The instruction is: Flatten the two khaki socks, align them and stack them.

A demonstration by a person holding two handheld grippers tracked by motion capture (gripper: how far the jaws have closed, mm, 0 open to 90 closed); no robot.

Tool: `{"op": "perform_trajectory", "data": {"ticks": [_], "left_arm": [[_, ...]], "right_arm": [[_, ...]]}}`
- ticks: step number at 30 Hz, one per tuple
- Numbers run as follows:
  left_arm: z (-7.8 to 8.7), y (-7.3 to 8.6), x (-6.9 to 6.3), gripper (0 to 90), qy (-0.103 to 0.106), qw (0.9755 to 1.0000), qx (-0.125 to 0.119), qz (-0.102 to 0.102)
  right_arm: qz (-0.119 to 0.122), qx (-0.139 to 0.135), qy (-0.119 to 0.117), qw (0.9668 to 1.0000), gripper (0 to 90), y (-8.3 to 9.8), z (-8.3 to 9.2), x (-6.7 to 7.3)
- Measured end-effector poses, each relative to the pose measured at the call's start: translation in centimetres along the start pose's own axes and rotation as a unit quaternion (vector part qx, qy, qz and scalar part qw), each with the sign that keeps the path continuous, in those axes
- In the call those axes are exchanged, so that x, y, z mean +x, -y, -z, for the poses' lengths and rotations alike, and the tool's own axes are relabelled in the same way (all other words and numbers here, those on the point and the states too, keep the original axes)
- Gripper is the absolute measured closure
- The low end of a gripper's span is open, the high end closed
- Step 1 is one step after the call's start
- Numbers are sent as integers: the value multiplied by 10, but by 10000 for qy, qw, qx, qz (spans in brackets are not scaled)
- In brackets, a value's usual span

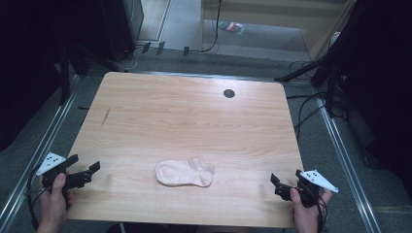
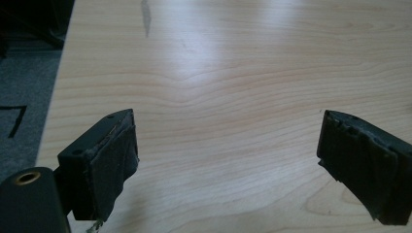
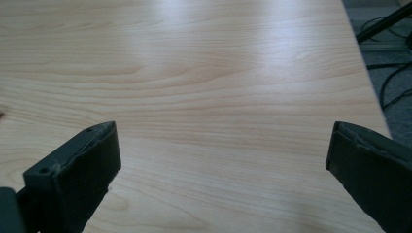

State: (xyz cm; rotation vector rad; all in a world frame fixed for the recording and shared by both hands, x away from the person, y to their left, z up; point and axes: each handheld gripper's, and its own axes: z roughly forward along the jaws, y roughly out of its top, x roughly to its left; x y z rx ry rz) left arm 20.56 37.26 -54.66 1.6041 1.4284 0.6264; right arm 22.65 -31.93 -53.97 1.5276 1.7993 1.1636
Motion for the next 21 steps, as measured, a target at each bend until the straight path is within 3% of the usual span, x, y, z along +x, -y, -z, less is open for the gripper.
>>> {"op": "perform_trajectory", "data": {"ticks": [3,6,10,13,21], "left_arm": [[4,0,3,79,-194,9998,-32,-99],[3,2,9,79,-271,9996,-58,-79],[1,5,7,62,-217,9996,-165,-104],[-1,4,4,62,-266,9994,-96,-205],[0,4,8,61,-201,9996,-192,37]], "right_arm": [[99,75,159,9998,0,3,0,-5],[-95,9,65,9999,0,5,3,-11],[-189,26,8,9998,0,6,0,-13],[-213,55,48,9997,0,7,-1,-12],[-213,35,24,9998,0,7,-1,-13]]}}
